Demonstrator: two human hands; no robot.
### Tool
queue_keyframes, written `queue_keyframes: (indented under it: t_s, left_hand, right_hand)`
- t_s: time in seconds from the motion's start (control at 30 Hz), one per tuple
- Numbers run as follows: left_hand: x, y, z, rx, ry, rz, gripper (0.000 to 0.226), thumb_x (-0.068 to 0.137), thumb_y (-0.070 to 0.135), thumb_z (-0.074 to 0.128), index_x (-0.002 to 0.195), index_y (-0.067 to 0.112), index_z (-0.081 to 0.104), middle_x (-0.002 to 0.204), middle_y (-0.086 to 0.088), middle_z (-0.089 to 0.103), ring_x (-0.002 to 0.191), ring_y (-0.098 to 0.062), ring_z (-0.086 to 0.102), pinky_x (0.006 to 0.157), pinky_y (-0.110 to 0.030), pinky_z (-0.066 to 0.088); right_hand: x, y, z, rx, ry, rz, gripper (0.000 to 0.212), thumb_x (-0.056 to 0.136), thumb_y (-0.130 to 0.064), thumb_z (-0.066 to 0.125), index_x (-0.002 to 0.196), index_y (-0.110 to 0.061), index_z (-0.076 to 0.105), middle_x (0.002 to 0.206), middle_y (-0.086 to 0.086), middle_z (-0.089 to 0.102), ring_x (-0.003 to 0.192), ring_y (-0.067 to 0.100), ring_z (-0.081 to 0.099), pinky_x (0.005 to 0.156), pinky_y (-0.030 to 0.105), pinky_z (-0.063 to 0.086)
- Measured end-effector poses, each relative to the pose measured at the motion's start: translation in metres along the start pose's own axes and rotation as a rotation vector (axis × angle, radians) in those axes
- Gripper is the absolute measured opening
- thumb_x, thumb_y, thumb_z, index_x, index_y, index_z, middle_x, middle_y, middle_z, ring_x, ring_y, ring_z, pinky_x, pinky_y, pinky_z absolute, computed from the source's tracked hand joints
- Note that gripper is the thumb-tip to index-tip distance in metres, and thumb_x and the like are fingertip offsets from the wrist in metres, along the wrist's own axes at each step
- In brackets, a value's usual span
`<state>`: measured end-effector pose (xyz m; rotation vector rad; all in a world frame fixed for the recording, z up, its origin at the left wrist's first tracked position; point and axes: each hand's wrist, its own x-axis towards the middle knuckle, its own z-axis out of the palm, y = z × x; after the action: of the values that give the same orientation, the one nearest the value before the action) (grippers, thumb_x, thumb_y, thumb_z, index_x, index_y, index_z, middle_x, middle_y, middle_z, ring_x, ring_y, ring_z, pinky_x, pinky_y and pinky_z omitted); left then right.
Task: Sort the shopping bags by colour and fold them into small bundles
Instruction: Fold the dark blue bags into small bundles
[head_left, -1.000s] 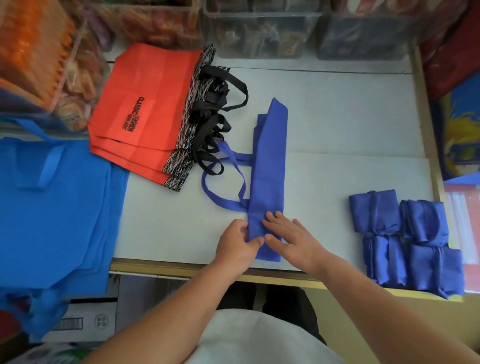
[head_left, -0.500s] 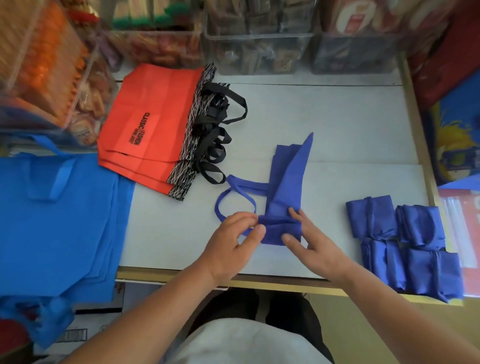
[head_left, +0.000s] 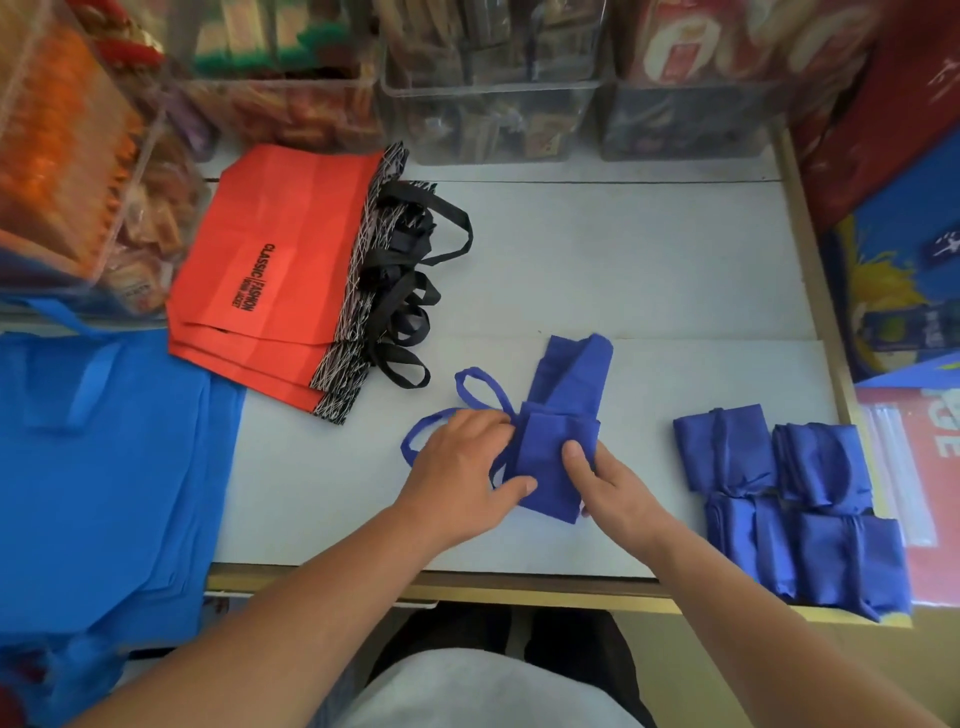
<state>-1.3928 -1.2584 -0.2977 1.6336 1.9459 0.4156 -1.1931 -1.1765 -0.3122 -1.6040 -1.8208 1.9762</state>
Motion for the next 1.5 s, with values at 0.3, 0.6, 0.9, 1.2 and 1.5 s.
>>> queue_keyframes:
  t_s: [0.3,0.6,0.9,1.2,1.5]
  left_hand:
    - [0.023,0.004,0.015,0.277,-0.087,0.132,0.064,0.105,0.043,0.048,0.161,0.025,0.024,0.171,0.004,0.005,0.158,-0.016,-0.007,0.129,-0.04,0.003]
    - [0.04,-0.008,0.034,0.362,-0.31,0.01,0.059,0.11,0.038,0.032,0.163,0.032,0.007,0.171,0.011,-0.004,0.158,-0.018,-0.008,0.127,-0.042,-0.006]
    - [0.039,0.0,0.043,0.525,0.046,0.106,0.031,0.087,0.036,0.072,0.116,0.025,0.068,0.13,-0.002,0.058,0.114,-0.028,0.054,0.094,-0.044,0.038]
    - [0.026,-0.018,0.055,0.112,-0.28,0.156,0.069,0.101,0.049,0.054,0.161,0.035,0.024,0.168,0.018,0.003,0.154,0.0,-0.01,0.126,-0.027,-0.004]
    - [0.026,-0.035,0.049,-0.131,-0.251,0.095,0.051,0.099,0.052,0.058,0.147,0.037,0.052,0.16,0.022,0.036,0.151,0.006,0.019,0.125,-0.029,0.021]
  right_hand:
    - [0.057,-0.019,-0.02,0.086,0.307,-0.001,0.029,0.105,-0.053,0.039,0.12,-0.032,0.053,0.109,-0.006,0.069,0.096,0.013,0.067,0.087,0.04,0.055]
    - [0.103,-0.041,-0.046,-0.559,0.323,-0.146,0.082,0.097,-0.043,0.061,0.157,-0.052,0.005,0.129,-0.002,0.033,0.073,0.02,0.055,0.061,0.034,0.045]
    - [0.132,-0.044,-0.075,-0.777,0.094,-0.362,0.066,0.092,-0.04,0.067,0.149,-0.036,0.034,0.151,-0.02,0.029,0.113,0.016,0.058,0.074,0.033,0.049]
    - [0.121,-0.029,-0.049,-0.593,0.192,-0.348,0.048,0.087,-0.021,0.073,0.13,-0.024,0.052,0.124,-0.014,0.046,0.094,0.02,0.059,0.074,0.035,0.051]
    - [0.097,-0.012,-0.029,-0.44,0.319,-0.246,0.053,0.088,-0.021,0.075,0.136,-0.029,0.054,0.118,-0.018,0.038,0.093,0.01,0.053,0.078,0.025,0.041]
